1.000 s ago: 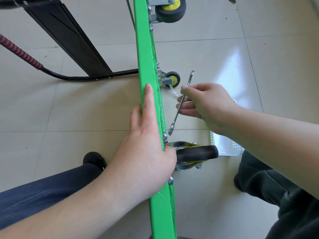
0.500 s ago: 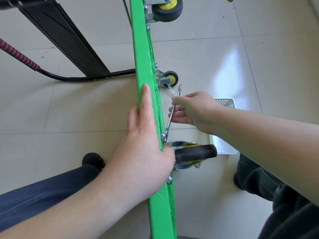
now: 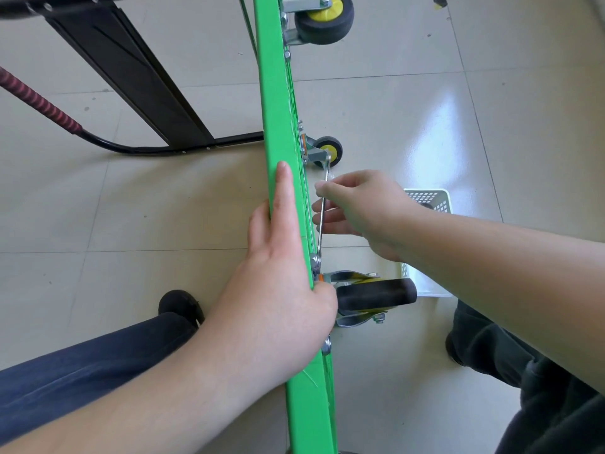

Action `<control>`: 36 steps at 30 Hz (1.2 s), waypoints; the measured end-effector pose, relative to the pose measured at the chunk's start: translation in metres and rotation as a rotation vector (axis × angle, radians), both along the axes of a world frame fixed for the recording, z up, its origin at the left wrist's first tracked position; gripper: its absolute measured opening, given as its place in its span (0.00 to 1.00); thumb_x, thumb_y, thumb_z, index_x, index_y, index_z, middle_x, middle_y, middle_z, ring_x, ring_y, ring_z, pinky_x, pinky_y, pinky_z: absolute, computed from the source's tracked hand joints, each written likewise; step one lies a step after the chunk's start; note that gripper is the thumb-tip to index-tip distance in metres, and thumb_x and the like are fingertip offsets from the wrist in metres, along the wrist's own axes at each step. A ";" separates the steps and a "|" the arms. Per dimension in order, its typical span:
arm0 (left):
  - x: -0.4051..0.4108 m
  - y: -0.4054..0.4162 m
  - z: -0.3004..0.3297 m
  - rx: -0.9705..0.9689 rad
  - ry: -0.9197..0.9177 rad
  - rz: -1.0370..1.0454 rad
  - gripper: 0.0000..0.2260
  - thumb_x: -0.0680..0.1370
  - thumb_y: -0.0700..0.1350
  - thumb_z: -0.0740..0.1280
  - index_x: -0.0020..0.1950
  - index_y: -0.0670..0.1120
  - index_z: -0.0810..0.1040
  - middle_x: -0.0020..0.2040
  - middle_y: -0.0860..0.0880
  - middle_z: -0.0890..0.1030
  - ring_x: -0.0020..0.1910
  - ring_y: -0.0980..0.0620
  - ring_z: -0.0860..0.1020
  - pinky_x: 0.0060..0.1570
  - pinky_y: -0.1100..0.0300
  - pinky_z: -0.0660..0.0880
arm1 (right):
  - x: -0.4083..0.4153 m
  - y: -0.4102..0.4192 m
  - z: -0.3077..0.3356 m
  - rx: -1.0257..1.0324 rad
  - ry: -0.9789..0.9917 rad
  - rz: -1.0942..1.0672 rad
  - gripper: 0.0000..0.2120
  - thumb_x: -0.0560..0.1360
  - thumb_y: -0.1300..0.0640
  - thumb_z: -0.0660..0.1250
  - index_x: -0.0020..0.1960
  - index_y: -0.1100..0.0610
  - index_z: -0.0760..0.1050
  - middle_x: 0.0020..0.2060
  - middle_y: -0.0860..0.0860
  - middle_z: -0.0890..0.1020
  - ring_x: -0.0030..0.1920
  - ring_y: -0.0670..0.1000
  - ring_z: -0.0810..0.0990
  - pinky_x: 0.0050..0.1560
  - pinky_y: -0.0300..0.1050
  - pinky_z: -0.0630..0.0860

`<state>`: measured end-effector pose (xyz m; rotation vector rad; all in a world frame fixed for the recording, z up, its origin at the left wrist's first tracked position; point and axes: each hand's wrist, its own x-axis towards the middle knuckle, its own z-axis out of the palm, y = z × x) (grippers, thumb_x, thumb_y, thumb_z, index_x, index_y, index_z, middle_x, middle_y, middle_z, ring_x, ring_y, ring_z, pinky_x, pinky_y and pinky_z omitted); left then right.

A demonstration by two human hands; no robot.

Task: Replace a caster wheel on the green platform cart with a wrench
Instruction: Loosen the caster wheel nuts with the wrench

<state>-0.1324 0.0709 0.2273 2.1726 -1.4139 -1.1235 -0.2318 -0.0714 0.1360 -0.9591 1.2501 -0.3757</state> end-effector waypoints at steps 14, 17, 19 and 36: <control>0.000 0.002 -0.005 0.015 -0.008 0.010 0.53 0.77 0.42 0.67 0.73 0.74 0.25 0.73 0.73 0.47 0.37 0.78 0.72 0.37 0.77 0.73 | -0.024 0.026 0.030 -0.331 -0.123 0.140 0.07 0.80 0.56 0.71 0.55 0.59 0.82 0.45 0.54 0.88 0.49 0.53 0.87 0.54 0.51 0.85; 0.000 0.002 -0.003 0.022 -0.020 0.009 0.54 0.76 0.42 0.67 0.72 0.75 0.24 0.73 0.74 0.47 0.38 0.70 0.74 0.37 0.72 0.74 | -0.030 0.036 0.033 -0.419 -0.135 0.210 0.11 0.78 0.50 0.72 0.55 0.56 0.83 0.47 0.52 0.88 0.53 0.54 0.87 0.59 0.56 0.82; 0.000 0.002 -0.003 0.018 -0.021 0.009 0.54 0.76 0.42 0.67 0.71 0.75 0.24 0.73 0.74 0.47 0.38 0.68 0.74 0.36 0.70 0.75 | -0.034 0.043 0.036 -0.467 -0.135 0.240 0.13 0.76 0.48 0.72 0.55 0.55 0.83 0.47 0.50 0.88 0.53 0.52 0.87 0.60 0.57 0.81; -0.001 0.002 -0.004 -0.005 0.001 0.017 0.53 0.77 0.43 0.68 0.73 0.74 0.25 0.76 0.70 0.48 0.43 0.60 0.76 0.38 0.70 0.75 | -0.026 0.010 0.047 -0.397 -0.153 -0.044 0.04 0.81 0.59 0.70 0.51 0.59 0.81 0.45 0.58 0.87 0.48 0.58 0.88 0.48 0.46 0.85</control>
